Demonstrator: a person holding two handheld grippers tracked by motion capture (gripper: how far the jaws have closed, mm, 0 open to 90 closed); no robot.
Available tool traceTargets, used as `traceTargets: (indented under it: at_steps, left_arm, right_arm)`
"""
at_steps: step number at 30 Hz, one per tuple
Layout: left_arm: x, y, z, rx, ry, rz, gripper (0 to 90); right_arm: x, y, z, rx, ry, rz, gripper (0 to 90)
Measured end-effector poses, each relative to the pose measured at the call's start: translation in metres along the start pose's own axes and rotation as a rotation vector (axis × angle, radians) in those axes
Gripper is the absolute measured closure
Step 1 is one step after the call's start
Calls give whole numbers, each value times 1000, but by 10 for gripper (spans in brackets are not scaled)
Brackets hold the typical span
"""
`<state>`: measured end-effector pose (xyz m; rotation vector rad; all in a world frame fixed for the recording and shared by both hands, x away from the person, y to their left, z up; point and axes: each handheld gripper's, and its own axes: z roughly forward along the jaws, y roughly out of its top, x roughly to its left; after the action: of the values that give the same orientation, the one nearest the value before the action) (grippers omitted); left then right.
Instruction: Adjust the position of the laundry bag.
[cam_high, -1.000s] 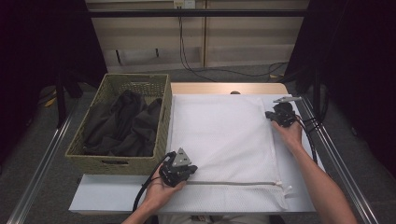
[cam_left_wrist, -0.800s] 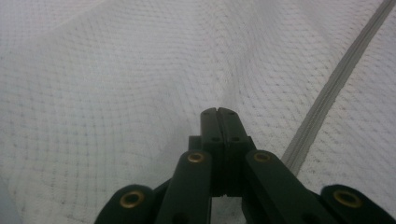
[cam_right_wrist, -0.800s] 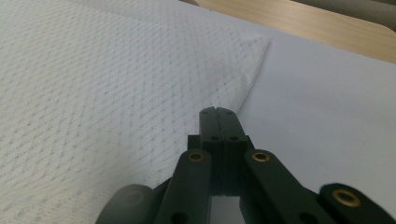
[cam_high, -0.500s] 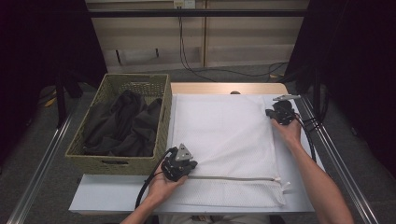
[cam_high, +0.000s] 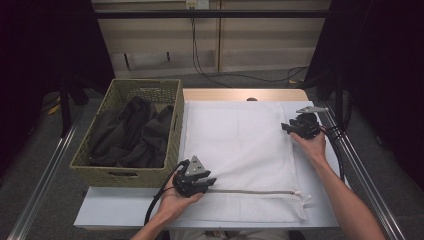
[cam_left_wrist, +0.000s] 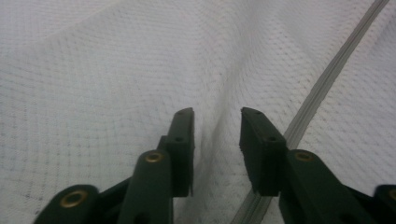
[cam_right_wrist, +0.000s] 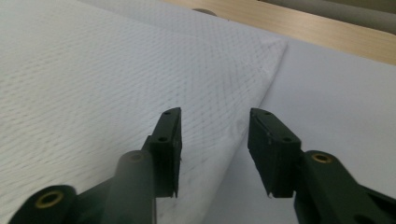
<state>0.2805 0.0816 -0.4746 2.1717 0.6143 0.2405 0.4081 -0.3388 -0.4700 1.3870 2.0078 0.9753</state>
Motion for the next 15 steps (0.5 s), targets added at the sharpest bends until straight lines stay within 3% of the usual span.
traceTargets:
  at_steps: [6, 7, 11, 15]
  left_arm:
    - [-3, 0, -2, -9, 3, -7, 458]
    - [-4, 0, -2, -25, -6, -13, 408]
    - [-6, 2, -9, -71, 4, -22, 325]
    - [-9, 0, -20, -108, -15, -34, 261]
  right_arm:
    - [5, -8, -22, -28, 48, 7, 423]
    - [8, -11, -30, -31, 54, 18, 375]
    - [18, -17, -48, -44, 88, -2, 333]
    - [27, -19, -64, -61, 129, 2, 320]
